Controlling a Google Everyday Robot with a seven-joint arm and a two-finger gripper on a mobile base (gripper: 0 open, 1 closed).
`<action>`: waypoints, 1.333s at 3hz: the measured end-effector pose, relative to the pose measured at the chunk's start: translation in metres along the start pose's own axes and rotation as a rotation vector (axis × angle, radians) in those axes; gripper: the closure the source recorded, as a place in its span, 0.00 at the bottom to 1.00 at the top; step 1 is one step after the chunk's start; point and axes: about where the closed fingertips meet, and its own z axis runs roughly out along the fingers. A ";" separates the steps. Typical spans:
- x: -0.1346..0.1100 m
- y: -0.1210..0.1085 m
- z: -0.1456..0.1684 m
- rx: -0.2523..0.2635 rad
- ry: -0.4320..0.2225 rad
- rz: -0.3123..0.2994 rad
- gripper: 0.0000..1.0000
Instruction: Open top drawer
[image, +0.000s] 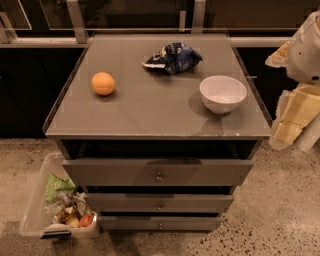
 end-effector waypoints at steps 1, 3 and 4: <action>0.000 0.000 0.000 0.000 0.000 0.000 0.00; 0.002 0.042 0.010 0.027 -0.134 0.076 0.00; 0.011 0.076 0.049 0.013 -0.256 0.152 0.00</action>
Offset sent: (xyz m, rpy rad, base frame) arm -0.0212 -0.0015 -0.0145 0.0940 -0.0181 -0.0438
